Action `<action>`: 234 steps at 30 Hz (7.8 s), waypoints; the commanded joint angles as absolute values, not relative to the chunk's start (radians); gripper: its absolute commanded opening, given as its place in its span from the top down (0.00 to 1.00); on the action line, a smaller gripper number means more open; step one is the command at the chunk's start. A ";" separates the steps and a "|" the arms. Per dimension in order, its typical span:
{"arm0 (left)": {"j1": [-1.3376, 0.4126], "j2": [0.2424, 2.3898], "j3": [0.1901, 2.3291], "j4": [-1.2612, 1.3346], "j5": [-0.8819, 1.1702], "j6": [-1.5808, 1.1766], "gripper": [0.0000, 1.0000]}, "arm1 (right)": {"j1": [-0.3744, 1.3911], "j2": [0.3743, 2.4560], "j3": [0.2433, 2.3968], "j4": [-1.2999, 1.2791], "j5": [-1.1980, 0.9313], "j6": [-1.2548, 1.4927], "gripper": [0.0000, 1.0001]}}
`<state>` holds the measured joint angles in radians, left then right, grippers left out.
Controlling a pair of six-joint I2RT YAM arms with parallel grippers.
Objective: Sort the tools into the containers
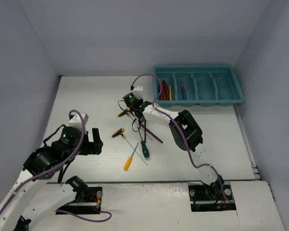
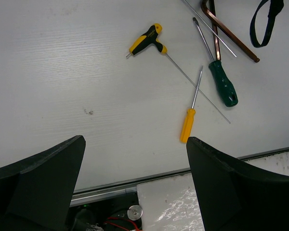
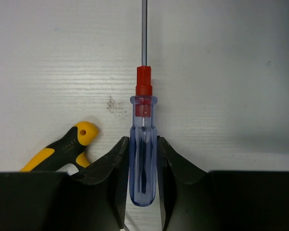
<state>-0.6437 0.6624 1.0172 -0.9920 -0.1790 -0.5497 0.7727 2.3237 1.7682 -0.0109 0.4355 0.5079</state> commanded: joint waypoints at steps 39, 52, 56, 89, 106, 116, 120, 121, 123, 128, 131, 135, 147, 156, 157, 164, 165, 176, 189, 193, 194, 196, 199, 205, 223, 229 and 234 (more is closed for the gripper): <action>-0.638 0.782 1.056 -0.880 -0.131 -0.421 0.11 | 0.254 1.953 1.672 0.021 0.249 0.166 0.40; -0.683 1.065 0.989 -0.803 0.153 -0.446 0.11 | 0.400 1.329 1.246 0.015 0.290 0.241 0.39; -0.749 1.143 0.945 -0.735 0.121 -0.481 0.11 | 0.410 1.130 1.119 0.006 0.295 0.315 0.37; -0.908 1.209 0.857 -0.644 0.044 -0.601 1.00 | 0.426 0.912 0.960 -0.106 0.292 0.434 0.35; -0.725 1.241 1.170 -0.117 0.310 -0.644 1.00 | 0.533 1.045 1.112 -0.002 0.016 0.559 0.37; -0.723 1.381 1.322 0.042 0.346 -0.697 1.00 | 0.632 1.189 1.201 0.103 -0.042 0.498 0.37; -0.723 1.384 1.320 0.098 0.344 -0.745 1.00 | 0.630 1.203 1.201 0.112 -0.016 0.485 0.38; -0.723 1.384 1.320 0.099 0.344 -0.747 1.00 | 0.631 1.205 1.199 0.113 -0.008 0.481 0.38; -0.726 1.380 1.317 0.105 0.345 -0.749 1.00 | 0.631 1.207 1.201 0.113 -0.005 0.471 0.40; -0.726 1.360 1.297 0.116 0.326 -0.740 1.00 | 0.631 1.222 1.206 0.116 -0.025 0.472 0.50; -0.726 1.367 1.301 0.117 0.319 -0.730 1.00 | 0.632 1.226 1.201 0.117 -0.052 0.479 0.56; -0.728 1.388 1.316 0.119 0.325 -0.730 1.00 | 0.631 1.220 1.182 0.119 -0.070 0.490 0.60; -0.736 1.393 1.319 0.118 0.304 -0.716 0.93 | 0.630 1.214 1.180 0.117 -0.069 0.439 1.00; -0.732 1.344 1.249 -0.066 0.183 -0.640 0.22 | 0.503 1.259 1.230 0.083 0.039 0.366 1.00; -0.732 1.324 1.232 -0.119 0.141 -0.614 0.22 | 0.455 1.278 1.246 0.058 0.043 0.361 1.00; -0.730 1.130 1.057 -0.397 -0.110 -0.501 0.21 | 0.289 1.551 1.451 -0.070 0.144 0.222 1.00; -0.729 1.093 1.024 -0.431 -0.133 -0.498 0.21 | 0.268 1.593 1.486 -0.073 0.152 0.205 1.00; -0.721 0.650 0.785 -0.621 -0.322 -0.560 0.13 | 0.184 2.059 1.781 -0.083 0.218 0.138 0.94; -0.721 0.538 0.681 -0.638 -0.385 -0.595 0.11 | 0.182 2.176 1.930 -0.166 0.178 0.155 0.54; -0.721 0.561 0.698 -0.633 -0.362 -0.584 0.10 | 0.213 2.041 1.887 -0.174 0.174 0.135 0.51; -0.721 0.567 0.698 -0.626 -0.352 -0.579 0.09 | 0.227 1.992 1.856 -0.174 0.169 0.128 0.50; -0.720 0.574 0.695 -0.606 -0.329 -0.566 0.08 | 0.263 1.910 1.792 -0.174 0.162 0.118 0.48; -0.721 0.589 0.697 -0.591 -0.292 -0.550 0.07 | 0.356 1.735 1.658 -0.173 0.164 0.110 0.44; -0.720 0.621 0.736 -0.593 -0.249 -0.482 0.03 | 0.616 1.551 1.360 -0.172 0.181 0.207 0.33; -0.718 0.620 0.735 -0.568 -0.281 -0.408 0.03 | 1.110 1.623 0.969 -0.092 0.349 0.681 0.31; -0.718 0.617 0.735 -0.570 -0.287 -0.409 0.03 | 1.120 1.659 0.922 -0.080 0.403 0.737 0.41; -0.718 0.609 0.735 -0.578 -0.288 -0.411 0.03 | 1.118 1.681 0.911 -0.077 0.430 0.741 0.53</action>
<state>-0.7242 0.6111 0.7036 -0.6228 -0.2675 -0.4225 1.1141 1.6752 0.9090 -0.1009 0.3464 0.7014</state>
